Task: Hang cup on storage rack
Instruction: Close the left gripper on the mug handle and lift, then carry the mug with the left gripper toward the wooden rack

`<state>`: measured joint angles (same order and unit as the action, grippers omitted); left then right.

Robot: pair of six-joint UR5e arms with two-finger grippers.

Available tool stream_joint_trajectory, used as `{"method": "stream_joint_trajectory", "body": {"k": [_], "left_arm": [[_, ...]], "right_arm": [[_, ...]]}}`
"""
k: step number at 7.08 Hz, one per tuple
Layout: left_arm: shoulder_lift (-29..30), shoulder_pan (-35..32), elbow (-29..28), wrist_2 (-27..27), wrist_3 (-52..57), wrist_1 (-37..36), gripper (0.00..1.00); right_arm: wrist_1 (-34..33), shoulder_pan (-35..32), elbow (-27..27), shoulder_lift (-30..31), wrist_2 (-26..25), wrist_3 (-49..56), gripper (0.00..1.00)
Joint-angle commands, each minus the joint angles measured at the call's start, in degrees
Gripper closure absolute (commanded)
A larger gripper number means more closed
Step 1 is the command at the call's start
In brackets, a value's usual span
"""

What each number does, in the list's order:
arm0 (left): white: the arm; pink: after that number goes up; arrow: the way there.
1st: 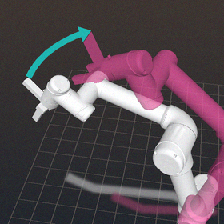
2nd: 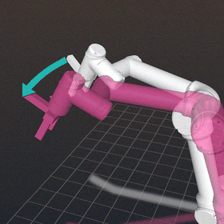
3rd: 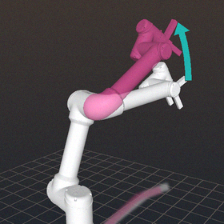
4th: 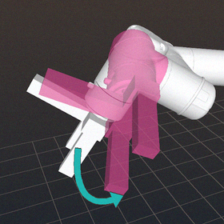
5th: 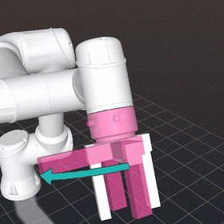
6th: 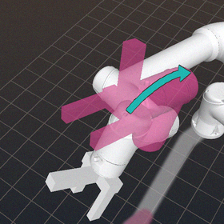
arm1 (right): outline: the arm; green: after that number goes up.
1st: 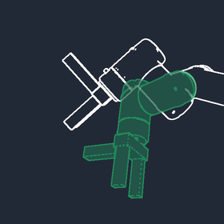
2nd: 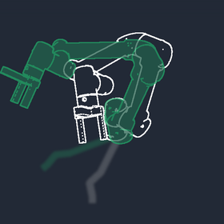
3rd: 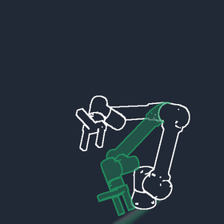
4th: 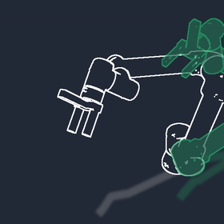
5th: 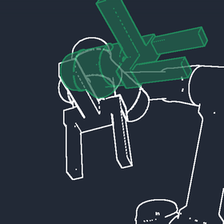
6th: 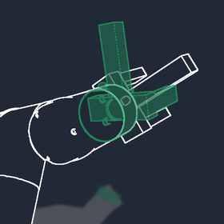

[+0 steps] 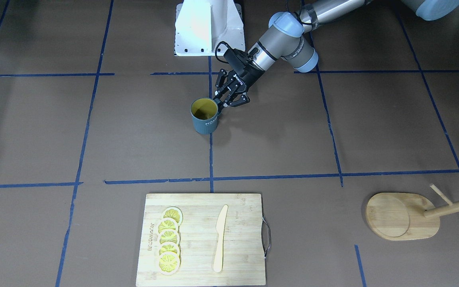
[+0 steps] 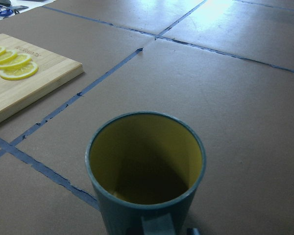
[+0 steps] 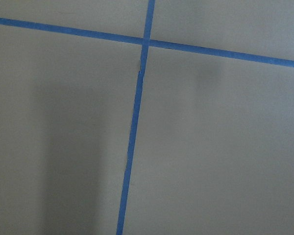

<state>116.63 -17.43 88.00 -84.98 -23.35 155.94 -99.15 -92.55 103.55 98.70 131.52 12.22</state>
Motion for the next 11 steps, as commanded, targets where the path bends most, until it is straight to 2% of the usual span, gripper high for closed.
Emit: {"method": "stream_joint_trajectory", "body": {"k": [1,2,3,5,7,9,11], "left_arm": [[0.0,-0.2,0.2,0.0,-1.2,0.1,0.99],[0.1,-0.8,0.9,0.0,-2.4,1.9,1.00],[-0.3,-1.0,0.9,0.0,-11.4,5.6,1.00],[-2.0,-3.8,3.2,0.0,-30.9,8.3,1.00],[-2.5,-9.5,4.2,-2.2,-59.3,10.2,1.00],[-2.5,-19.4,4.2,-8.7,-83.7,12.0,1.00],[-2.5,-28.1,4.1,-9.5,-108.2,12.5,1.00]], "right_arm": [[0.0,0.0,0.0,0.0,0.0,0.0,0.00],[0.0,0.0,0.0,0.0,0.0,0.0,0.00],[0.0,0.0,0.0,0.0,0.1,0.1,0.00],[0.0,0.0,-0.5,0.0,0.0,0.1,0.00],[0.0,0.0,-0.5,0.0,0.0,0.0,0.00],[0.0,0.0,-0.4,0.0,0.0,0.1,0.00],[0.1,0.0,-0.4,0.0,0.0,0.1,0.00]]}}
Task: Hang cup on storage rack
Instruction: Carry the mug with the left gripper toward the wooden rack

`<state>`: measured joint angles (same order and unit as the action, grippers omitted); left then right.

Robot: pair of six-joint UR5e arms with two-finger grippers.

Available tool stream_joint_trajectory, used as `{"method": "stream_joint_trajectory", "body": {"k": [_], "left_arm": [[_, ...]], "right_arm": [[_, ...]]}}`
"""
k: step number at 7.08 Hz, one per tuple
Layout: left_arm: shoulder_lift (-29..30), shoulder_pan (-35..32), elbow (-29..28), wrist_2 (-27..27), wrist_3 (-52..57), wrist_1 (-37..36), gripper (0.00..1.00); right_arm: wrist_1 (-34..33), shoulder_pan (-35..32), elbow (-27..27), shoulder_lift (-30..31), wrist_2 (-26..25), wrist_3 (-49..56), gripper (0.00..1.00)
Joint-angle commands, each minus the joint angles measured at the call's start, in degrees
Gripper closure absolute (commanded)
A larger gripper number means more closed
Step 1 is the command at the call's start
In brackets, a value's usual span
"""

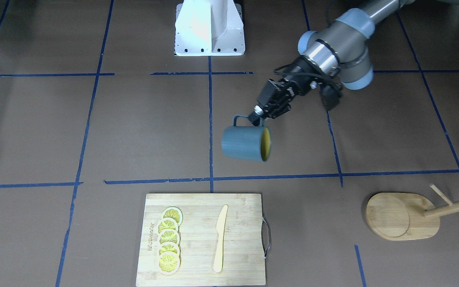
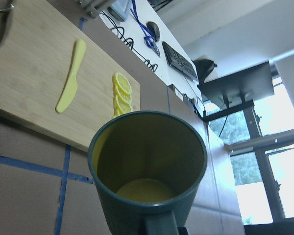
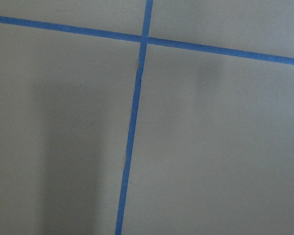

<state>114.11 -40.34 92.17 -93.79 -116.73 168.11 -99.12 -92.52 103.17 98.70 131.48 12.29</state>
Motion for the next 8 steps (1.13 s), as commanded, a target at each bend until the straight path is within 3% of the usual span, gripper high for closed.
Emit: {"method": "stream_joint_trajectory", "body": {"k": [1,3,4,6,8], "left_arm": [[0.0,-9.4,-0.4,-0.7,-24.9,0.5,1.00],[-0.3,-15.9,-4.2,-0.7,-43.8,3.4,1.00],[-2.5,-18.6,-8.7,-0.7,-49.9,10.8,1.00],[-2.7,-21.2,-19.4,-0.9,-53.5,24.8,1.00],[-2.7,-24.5,-22.6,-0.9,-58.2,25.2,1.00]], "right_arm": [[0.1,0.0,0.0,0.0,0.0,0.0,0.00],[0.1,0.0,0.0,-0.1,0.0,0.0,0.00],[0.1,0.1,0.1,-0.1,0.0,0.0,0.00],[1.8,0.0,-0.3,0.0,-0.1,0.0,0.00],[1.8,0.0,-0.3,0.1,0.0,0.0,0.00]]}}
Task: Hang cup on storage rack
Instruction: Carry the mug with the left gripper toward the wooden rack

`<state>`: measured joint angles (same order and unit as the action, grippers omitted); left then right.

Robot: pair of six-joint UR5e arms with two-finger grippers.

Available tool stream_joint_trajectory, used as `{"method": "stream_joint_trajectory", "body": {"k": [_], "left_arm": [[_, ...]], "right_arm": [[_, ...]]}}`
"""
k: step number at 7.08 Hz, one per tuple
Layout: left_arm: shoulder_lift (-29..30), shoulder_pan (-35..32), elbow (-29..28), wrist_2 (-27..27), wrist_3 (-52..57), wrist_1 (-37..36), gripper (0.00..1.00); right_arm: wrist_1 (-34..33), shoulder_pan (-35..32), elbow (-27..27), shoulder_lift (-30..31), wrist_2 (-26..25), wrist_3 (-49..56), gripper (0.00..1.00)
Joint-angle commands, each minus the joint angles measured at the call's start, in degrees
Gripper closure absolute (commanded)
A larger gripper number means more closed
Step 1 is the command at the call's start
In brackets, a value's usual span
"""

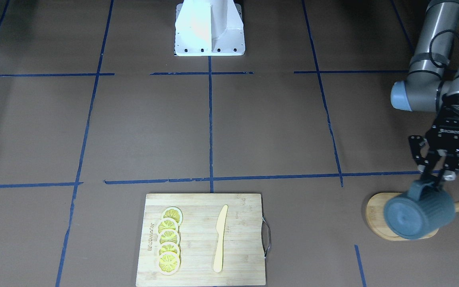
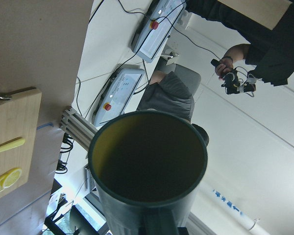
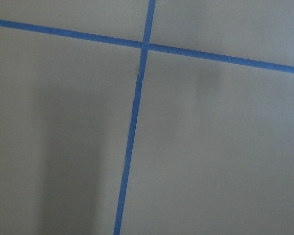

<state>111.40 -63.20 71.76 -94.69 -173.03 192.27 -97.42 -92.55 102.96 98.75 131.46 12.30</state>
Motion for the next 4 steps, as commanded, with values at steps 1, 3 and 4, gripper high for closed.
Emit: {"method": "stream_joint_trajectory", "body": {"k": [1,3,4], "left_arm": [[-0.1,-2.6,-3.5,-0.1,-1.8,1.1,1.00],[-1.9,-2.6,-4.5,0.0,-1.7,3.9,1.00],[-2.2,-2.6,-5.7,-0.1,-1.8,5.8,1.00]], "right_arm": [[0.2,0.0,0.0,0.0,0.0,0.0,0.00],[0.2,0.0,0.0,0.0,0.0,0.0,0.00],[0.2,0.0,0.0,0.0,0.0,0.0,0.00]]}}
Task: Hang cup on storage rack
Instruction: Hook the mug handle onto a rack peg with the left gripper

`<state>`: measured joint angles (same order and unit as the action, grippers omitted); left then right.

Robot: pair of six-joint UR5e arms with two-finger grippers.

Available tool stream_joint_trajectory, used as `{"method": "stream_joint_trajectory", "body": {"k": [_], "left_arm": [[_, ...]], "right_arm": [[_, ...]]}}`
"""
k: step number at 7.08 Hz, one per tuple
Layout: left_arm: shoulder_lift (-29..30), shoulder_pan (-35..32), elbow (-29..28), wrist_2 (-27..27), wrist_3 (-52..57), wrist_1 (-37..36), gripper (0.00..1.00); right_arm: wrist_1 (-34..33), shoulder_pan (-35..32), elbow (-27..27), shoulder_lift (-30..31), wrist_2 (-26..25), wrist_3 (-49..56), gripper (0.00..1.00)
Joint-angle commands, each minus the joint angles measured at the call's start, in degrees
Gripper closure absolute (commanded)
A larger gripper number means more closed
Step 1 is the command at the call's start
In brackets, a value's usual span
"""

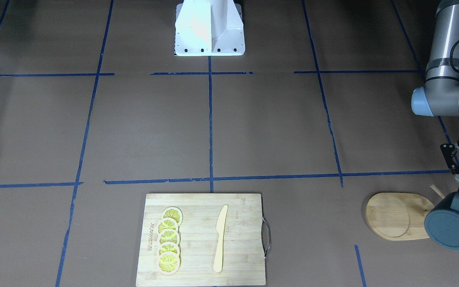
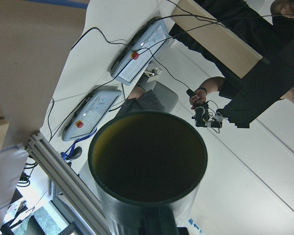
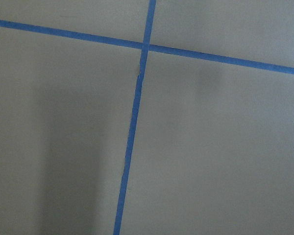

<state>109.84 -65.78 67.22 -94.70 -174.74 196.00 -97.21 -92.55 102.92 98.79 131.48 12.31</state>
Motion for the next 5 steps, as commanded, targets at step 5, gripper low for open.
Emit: {"method": "stream_joint_trajectory", "body": {"k": [5], "left_arm": [[-3.0,0.0,-4.8,0.0,-0.2,3.5,1.00]], "right_arm": [[0.0,0.0,0.0,0.3,0.0,0.0,0.00]]}}
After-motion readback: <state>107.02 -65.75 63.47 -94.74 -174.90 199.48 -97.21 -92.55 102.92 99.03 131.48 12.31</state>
